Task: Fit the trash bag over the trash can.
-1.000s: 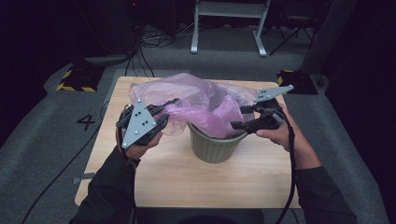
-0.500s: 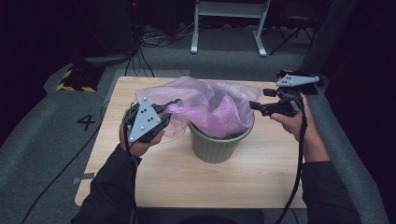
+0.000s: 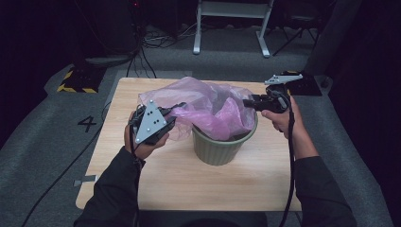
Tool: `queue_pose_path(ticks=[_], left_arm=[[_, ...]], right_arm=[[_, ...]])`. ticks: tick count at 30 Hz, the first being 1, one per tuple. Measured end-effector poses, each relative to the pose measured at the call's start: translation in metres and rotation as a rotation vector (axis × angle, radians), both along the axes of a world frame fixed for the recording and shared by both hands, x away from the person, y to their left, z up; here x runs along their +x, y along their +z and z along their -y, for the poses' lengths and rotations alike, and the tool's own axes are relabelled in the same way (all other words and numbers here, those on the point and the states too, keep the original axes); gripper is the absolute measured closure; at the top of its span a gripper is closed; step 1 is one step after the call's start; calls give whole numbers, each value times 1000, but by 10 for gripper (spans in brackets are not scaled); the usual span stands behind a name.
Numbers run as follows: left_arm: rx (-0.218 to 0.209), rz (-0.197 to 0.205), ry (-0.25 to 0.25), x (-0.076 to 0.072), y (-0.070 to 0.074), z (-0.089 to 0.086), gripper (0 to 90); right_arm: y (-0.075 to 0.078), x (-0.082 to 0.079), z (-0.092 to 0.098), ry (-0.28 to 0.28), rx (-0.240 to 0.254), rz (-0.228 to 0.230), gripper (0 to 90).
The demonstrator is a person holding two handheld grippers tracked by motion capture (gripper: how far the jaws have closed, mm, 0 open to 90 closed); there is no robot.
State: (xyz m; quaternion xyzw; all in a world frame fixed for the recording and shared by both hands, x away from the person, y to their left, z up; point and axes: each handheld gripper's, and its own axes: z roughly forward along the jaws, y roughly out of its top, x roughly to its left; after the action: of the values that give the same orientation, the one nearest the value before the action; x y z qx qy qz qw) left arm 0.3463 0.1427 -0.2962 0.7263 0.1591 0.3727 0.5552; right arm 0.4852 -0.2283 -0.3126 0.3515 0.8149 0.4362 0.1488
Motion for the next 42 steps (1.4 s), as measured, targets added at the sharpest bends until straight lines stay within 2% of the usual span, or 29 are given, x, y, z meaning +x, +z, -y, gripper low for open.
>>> queue_pose_path(ticks=[1, 4, 7, 8, 9, 11, 12, 13, 14, 16, 17, 19, 22, 24, 26, 27, 28, 29, 30, 33, 34, 36, 37, 42], left_arm=[[0, 0, 1, 0, 0, 0, 895], [-1, 0, 2, 0, -1, 0, 895], [2, 2, 2, 0, -1, 0, 895], [2, 2, 1, 0, -1, 0, 895], [1, 2, 1, 0, -1, 1, 895], [-3, 3, 0, 0, -1, 0, 895], [-6, 3, -1, 0, -1, 0, 895], [-7, 6, 0, -1, -1, -1, 895], [-13, 11, -1, -1, 0, -2, 895], [-25, 17, -4, -3, 2, -3, 895], [-24, 21, -3, -4, 4, -3, 895], [-29, 35, -6, -6, 7, -2, 895], [-33, 46, -16, -8, 11, 1, 895], [-30, 46, -30, -7, 14, 5, 895], [-19, 46, -41, -5, 16, 10, 894], [-16, 46, -38, -4, 16, 12, 894], [-11, 44, -46, -1, 17, 16, 894], [-5, 39, -49, 1, 17, 19, 894], [0, 35, -48, 3, 17, 22, 895], [16, 30, -56, 7, 16, 30, 894], [17, 28, -57, 8, 15, 32, 894], [26, 27, -62, 8, 14, 35, 894], [29, 28, -65, 8, 14, 36, 894], [38, 21, -65, 10, 13, 39, 894]], right_arm=[[1, -2, -1, -5, -22, 23, 700], [5, -6, -1, -21, -38, 72, 706], [7, -11, -1, -8, -47, 116, 814], [9, -16, -2, 25, -41, 140, 870], [9, -16, -2, 25, -41, 140, 870], [11, -22, -4, 78, -34, 152, 886], [12, -29, -8, 161, -8, 141, 892], [12, -29, -8, 161, -8, 141, 892], [12, -31, -10, 189, -7, 134, 892], [11, -38, -19, 311, -27, 76, 892], [10, -41, -23, 352, -48, 53, 892], [6, -43, -34, 425, -98, -26, 892], [1, -41, -45, 457, -149, -109, 883], [-1, -38, -49, 439, -166, -132, 812], [-3, -34, -52, 405, -172, -173, 655], [-3, -34, -52, 405, -172, -173, 655], [-4, -34, -52, 388, -186, -169, 592], [-4, -34, -52, 344, -201, -158, 526], [-4, -34, -52, 303, -219, -147, 507], [-1, -37, -48, 233, -228, -117, 308], [1, -40, -48, 195, -254, -98, 269], [3, -44, -45, 161, -283, -66, 248], [4, -47, -42, 163, -269, -51, 248], [14, -60, -27, 212, -137, 36, 240]])
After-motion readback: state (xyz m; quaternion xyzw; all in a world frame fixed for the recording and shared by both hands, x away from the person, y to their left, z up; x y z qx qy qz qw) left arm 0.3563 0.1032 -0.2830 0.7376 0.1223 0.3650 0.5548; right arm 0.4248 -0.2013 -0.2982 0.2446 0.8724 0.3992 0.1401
